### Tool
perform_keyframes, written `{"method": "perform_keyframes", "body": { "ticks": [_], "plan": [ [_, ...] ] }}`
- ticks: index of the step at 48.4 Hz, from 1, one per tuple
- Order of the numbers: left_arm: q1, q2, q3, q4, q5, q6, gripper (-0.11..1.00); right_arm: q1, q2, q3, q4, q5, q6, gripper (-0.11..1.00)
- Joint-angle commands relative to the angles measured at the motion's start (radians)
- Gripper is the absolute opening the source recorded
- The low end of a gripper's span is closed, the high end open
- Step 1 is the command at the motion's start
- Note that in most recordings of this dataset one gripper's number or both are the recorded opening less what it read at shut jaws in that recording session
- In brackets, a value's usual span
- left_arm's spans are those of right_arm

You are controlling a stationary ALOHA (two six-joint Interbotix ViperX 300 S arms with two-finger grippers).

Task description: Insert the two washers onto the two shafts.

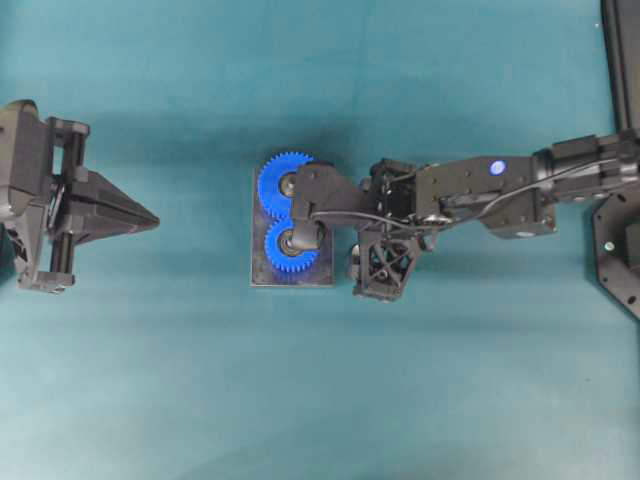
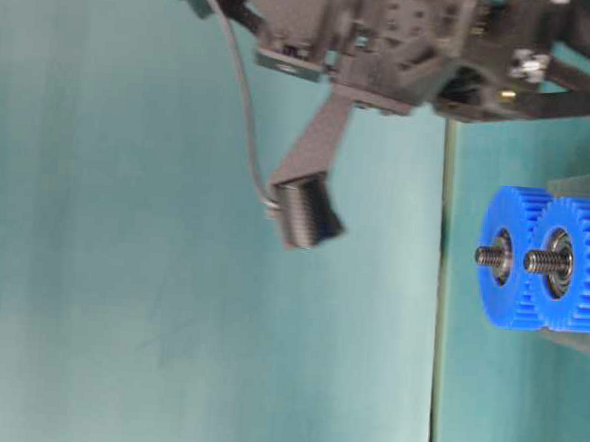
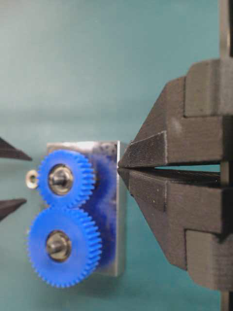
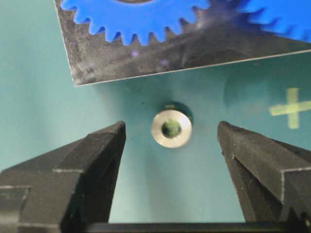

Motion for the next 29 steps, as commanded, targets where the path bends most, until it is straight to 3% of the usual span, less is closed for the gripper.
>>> {"method": "perform_keyframes", "body": {
  "ticks": [1, 29],
  "plan": [
    [-0.002, 0.002, -0.011, 0.002, -0.017, -0.002, 0.0, 0.003, -0.008, -0.012, -0.002, -0.003, 0.011, 0.8],
    [-0.002, 0.002, -0.008, 0.002, -0.023, -0.002, 0.0, 0.003, 0.037, -0.011, -0.002, -0.011, 0.015, 0.8]
  ]
}}
